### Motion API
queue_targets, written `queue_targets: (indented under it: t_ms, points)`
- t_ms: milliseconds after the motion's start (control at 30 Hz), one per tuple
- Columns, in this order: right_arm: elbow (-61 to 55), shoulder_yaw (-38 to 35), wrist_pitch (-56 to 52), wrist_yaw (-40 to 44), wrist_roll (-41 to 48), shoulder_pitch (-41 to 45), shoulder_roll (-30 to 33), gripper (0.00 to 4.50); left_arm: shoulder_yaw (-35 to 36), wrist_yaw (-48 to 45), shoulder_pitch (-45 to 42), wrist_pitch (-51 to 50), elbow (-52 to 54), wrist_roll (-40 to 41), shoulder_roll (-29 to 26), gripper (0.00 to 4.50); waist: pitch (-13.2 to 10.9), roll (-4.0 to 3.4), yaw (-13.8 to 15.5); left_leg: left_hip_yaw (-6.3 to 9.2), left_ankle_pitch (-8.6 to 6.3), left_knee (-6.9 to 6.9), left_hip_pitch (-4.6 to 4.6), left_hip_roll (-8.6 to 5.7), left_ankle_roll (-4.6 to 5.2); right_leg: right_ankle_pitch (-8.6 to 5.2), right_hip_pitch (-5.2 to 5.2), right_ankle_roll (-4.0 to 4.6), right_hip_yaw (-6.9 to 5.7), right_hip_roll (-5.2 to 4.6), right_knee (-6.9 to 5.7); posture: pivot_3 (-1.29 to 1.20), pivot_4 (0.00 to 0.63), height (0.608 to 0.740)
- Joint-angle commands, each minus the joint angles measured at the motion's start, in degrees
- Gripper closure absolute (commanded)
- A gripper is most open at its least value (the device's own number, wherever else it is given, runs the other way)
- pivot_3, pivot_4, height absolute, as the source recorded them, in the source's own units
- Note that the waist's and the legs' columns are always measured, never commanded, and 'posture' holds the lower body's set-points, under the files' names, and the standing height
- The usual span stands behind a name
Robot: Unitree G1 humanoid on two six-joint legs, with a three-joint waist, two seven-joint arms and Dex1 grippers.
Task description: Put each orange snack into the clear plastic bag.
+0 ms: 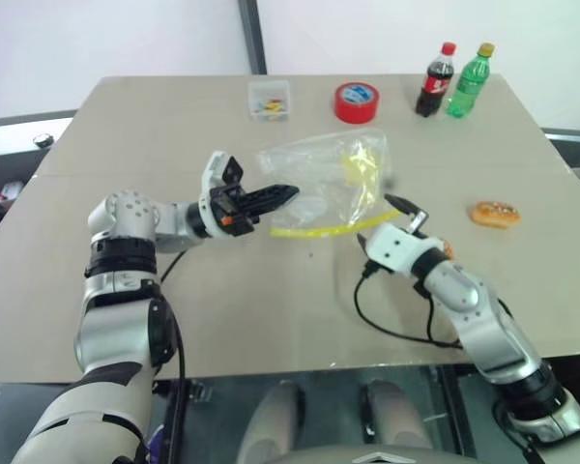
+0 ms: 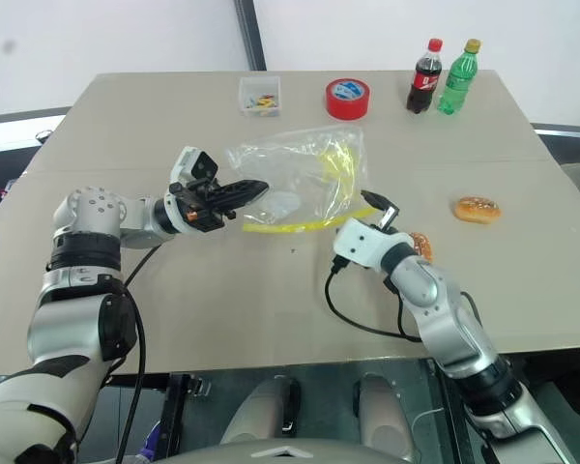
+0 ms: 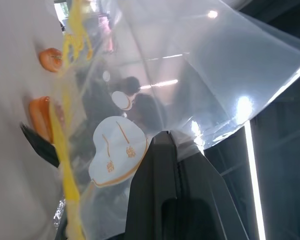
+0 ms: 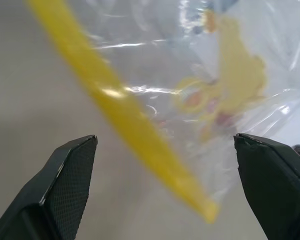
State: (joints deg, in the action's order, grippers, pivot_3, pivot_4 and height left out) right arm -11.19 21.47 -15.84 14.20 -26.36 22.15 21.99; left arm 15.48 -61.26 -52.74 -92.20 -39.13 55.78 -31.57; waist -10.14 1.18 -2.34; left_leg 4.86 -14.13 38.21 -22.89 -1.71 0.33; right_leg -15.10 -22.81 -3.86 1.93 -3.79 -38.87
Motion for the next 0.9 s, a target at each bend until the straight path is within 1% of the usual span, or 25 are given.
queue_targets:
  t_ms: [33,67,100,133,233,267,333,367,467,500,533,600,633,667,700,733,800,833,867,900]
  points:
    - [4.8,-1.2,2.9,-5.4,-3.3,3.8,-1.6,0.54,3.6,6.2,-0.2,-0.3,1.1,6.5,-0.7,4.5,0.0,0.0,0.2,0.01,0.0,0.0,-0.01,0.0,0.0,0.0,-0.01,0.0,0.01,0.0,0.0,0.0,0.15,0.74]
    - [5.5,-1.4,4.0,-6.1,-3.4,4.4,-2.0,1.05,4.3,7.8,-0.2,-0.3,1.2,7.2,-0.6,4.5,0.0,0.0,0.3,0.01,0.0,0.0,-0.01,-0.01,0.0,0.0,-0.01,0.0,0.01,-0.01,0.01,0.0,0.15,0.74]
    - [5.8,-1.5,4.7,-6.5,-3.4,4.6,-2.2,1.23,4.8,9.0,-0.1,-0.3,1.4,7.7,-0.6,4.5,0.0,0.0,0.3,0.01,0.0,0.0,-0.01,-0.01,-0.01,0.0,-0.02,0.0,0.01,-0.01,0.01,0.0,0.15,0.74]
    - [5.9,-1.8,5.2,-6.9,-3.4,4.7,-2.4,1.6,5.2,10.3,0.1,-0.3,1.5,8.6,-0.5,4.5,0.0,0.0,0.2,0.0,0.0,0.0,-0.04,-0.01,-0.01,0.0,-0.03,0.0,0.03,-0.02,0.03,0.0,0.15,0.74]
    - [5.6,-2.9,6.7,-7.3,-2.5,4.5,-2.8,2.94,7.8,15.1,0.3,-0.3,1.7,10.1,0.4,4.5,0.0,0.0,0.1,-0.04,0.0,-0.01,-0.03,-0.02,-0.01,0.0,-0.05,0.0,0.08,-0.03,0.02,0.0,0.15,0.74]
    - [5.4,-3.1,7.1,-7.3,-2.5,4.4,-2.8,3.48,8.8,16.7,0.4,-0.3,2.2,10.1,0.7,4.5,0.0,0.0,0.1,-0.05,0.0,-0.01,-0.03,-0.03,-0.01,0.0,-0.05,0.0,0.08,-0.02,0.02,0.0,0.15,0.74]
    - [4.5,-4.1,8.0,-6.9,-1.8,4.2,-2.8,4.19,10.7,19.8,0.7,-0.3,2.8,10.5,1.6,4.5,0.0,0.0,0.1,-0.05,0.0,-0.01,-0.02,-0.03,-0.01,0.0,-0.05,0.0,0.08,-0.02,0.01,0.0,0.15,0.74]
    - [4.2,-4.5,8.3,-6.6,-1.4,4.2,-2.8,4.48,11.2,21.0,1.0,-0.3,3.3,11.0,1.9,4.5,0.0,0.0,0.0,-0.06,0.0,-0.01,-0.02,-0.03,-0.01,0.0,-0.05,0.0,0.09,-0.02,0.0,0.0,0.15,0.74]
    - [3.9,-5.7,8.6,-5.4,-0.3,4.4,-2.7,4.48,12.9,24.9,3.2,2.1,9.2,9.5,3.9,4.5,0.0,0.0,0.0,-0.07,0.0,-0.01,-0.01,-0.02,-0.01,0.0,-0.05,0.0,0.11,-0.01,0.0,0.0,0.15,0.74]
    - [4.0,-6.3,8.5,-4.6,0.4,4.6,-2.5,4.48,12.5,25.5,4.6,4.9,12.8,8.3,4.4,4.5,0.0,0.0,0.0,-0.07,0.0,-0.01,-0.01,-0.02,-0.01,0.0,-0.05,0.0,0.11,-0.01,0.01,0.0,0.15,0.74]
    - [4.2,-7.0,8.5,-3.8,1.2,5.0,-2.1,4.48,10.7,25.6,6.6,8.5,17.2,6.1,4.2,4.5,0.0,0.0,0.0,-0.09,0.0,-0.02,-0.01,0.0,-0.02,0.01,-0.05,0.01,0.14,-0.02,0.01,0.0,0.15,0.74]
    - [4.7,-8.5,8.3,-2.3,2.7,5.9,-1.3,4.5,9.1,24.3,9.5,11.3,24.1,5.5,3.8,3.96,0.0,0.0,-0.1,-0.16,0.0,-0.04,0.01,0.0,-0.02,0.01,-0.06,0.01,0.22,-0.03,0.01,0.0,0.15,0.74]
    - [5.2,-9.4,7.8,-0.9,3.8,6.7,-0.6,4.5,5.0,23.4,12.0,15.9,30.0,1.6,2.1,3.72,0.0,0.0,0.0,-0.22,0.0,-0.1,0.02,0.01,-0.02,0.01,-0.09,0.01,0.28,-0.03,0.01,0.0,0.15,0.74]
    - [5.8,-10.0,7.5,0.7,4.6,7.6,0.4,4.5,0.6,21.8,14.6,22.4,35.8,-3.3,0.3,3.14,0.0,0.0,0.0,-0.24,0.0,-0.11,0.0,0.02,-0.03,0.01,-0.15,0.01,0.31,-0.04,0.01,0.0,0.15,0.74]
    - [6.5,-10.6,5.5,3.4,5.7,8.9,1.5,4.5,-2.4,20.2,16.7,28.1,40.5,-7.1,-1.1,2.85,0.0,-0.01,-0.1,-0.29,0.0,-0.12,0.0,0.02,-0.03,0.02,-0.18,0.02,0.36,-0.04,0.01,0.0,0.15,0.74]
    - [7.4,-10.9,3.7,5.9,6.3,10.2,2.7,4.5,-6.1,17.3,19.5,37.2,45.7,-12.9,-3.0,2.85,0.0,-0.02,-0.1,-0.38,0.0,-0.18,0.0,0.02,-0.03,0.02,-0.22,0.02,0.43,-0.04,0.01,0.0,0.15,0.74]
    - [8.7,-11.3,-1.8,10.1,7.6,12.8,3.9,4.5,-11.2,16.0,23.8,55.7,51.6,-24.7,-4.6,2.85,0.0,-0.03,0.1,-0.5,0.01,-0.34,0.04,0.03,-0.03,0.03,-0.26,0.04,0.52,-0.07,0.04,0.0,0.15,0.74]
    - [8.9,-11.3,-3.5,11.2,8.1,13.5,4.1,4.5,-12.6,15.9,25.1,61.6,52.6,-28.3,-4.7,2.85,0.0,-0.03,0.4,-0.54,0.01,-0.45,0.08,0.03,-0.04,0.04,-0.27,0.05,0.53,-0.11,0.12,0.0,0.15,0.74]
    - [9.2,-11.4,-4.2,12.2,8.5,14.4,4.4,4.5,-13.5,15.2,26.1,63.7,54.1,-29.5,-5.2,2.85,0.0,-0.02,0.6,-0.52,0.01,-0.52,0.09,0.02,-0.04,0.04,-0.27,0.06,0.51,-0.13,0.17,0.0,0.15,0.74]
    - [9.8,-11.2,-5.2,13.0,8.4,15.5,4.6,4.5,-14.6,15.4,27.4,68.0,56.1,-32.6,-5.4,2.85,0.0,-0.02,0.7,-0.48,0.02,-0.61,0.08,0.03,-0.04,0.04,-0.28,0.06,0.47,-0.13,0.25,0.0,0.15,0.74]
